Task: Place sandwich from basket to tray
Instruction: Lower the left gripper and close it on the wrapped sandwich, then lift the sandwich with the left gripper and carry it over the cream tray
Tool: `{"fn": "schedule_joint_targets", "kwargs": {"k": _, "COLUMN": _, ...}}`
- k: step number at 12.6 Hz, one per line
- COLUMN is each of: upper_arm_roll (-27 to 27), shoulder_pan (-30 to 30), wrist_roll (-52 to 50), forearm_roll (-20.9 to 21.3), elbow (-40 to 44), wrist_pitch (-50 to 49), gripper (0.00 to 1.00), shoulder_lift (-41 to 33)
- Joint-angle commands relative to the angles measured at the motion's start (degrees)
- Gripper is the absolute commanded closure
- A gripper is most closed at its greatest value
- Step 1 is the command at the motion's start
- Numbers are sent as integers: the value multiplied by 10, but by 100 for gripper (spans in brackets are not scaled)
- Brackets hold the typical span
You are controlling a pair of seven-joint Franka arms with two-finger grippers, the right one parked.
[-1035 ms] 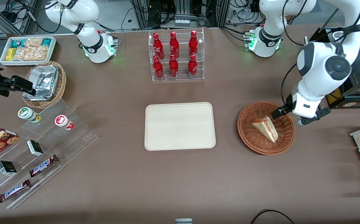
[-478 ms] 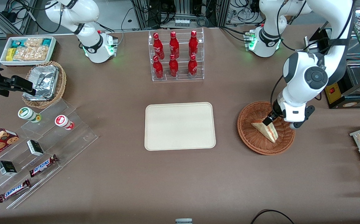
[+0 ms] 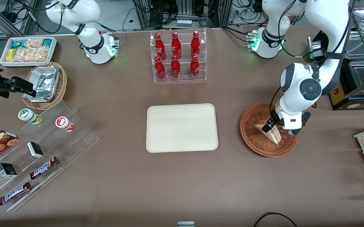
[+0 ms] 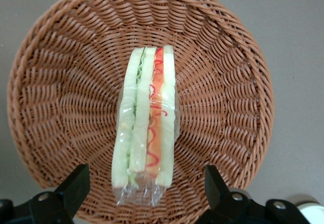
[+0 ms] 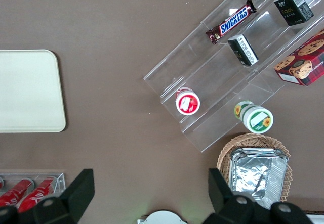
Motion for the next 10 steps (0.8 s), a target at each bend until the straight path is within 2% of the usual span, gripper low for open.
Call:
{"fn": "schedule_joint_targets", "kwargs": {"k": 1, "upper_arm_roll": 3, "shoulder_pan": -5, "wrist_roll": -20, "forearm_roll": 10, "elbow": -2, "wrist_pitch": 30, "gripper": 0, "shoulder_lift": 22}}
{"fn": "schedule_joint_targets", "kwargs": {"k": 2, "upper_arm_roll": 4, "shoulder_pan": -5, "wrist_roll": -26, "forearm_roll": 10, "elbow": -3, "wrist_pitch": 41, "gripper": 0, "shoulder_lift": 29}}
{"fn": "schedule_joint_targets", "kwargs": {"k": 3, "upper_arm_roll": 4, "shoulder_pan": -5, "wrist_roll": -27, "forearm_roll": 10, "elbow": -3, "wrist_pitch": 42, "gripper": 7, "shoulder_lift": 34}}
{"fn": "schedule_joint_targets", "kwargs": {"k": 5, "upper_arm_roll": 4, "shoulder_pan": -5, "wrist_roll": -27, "forearm_roll": 24, "elbow": -4, "wrist_pitch": 41, "gripper": 77, "shoulder_lift": 34}}
{"fn": "schedule_joint_targets", "kwargs": {"k": 6, "upper_arm_roll": 4, "shoulder_pan": -4, "wrist_roll": -27, "forearm_roll": 29, "elbow": -8, "wrist_pitch": 41, "gripper": 100, "shoulder_lift": 32}}
{"fn": "schedule_joint_targets", "kwargs": {"k": 10, "upper_arm_roll": 4, "shoulder_pan": -5, "wrist_roll": -18, "forearm_roll": 32, "elbow": -6, "wrist_pitch": -13, "gripper": 100, "shoulder_lift": -13}}
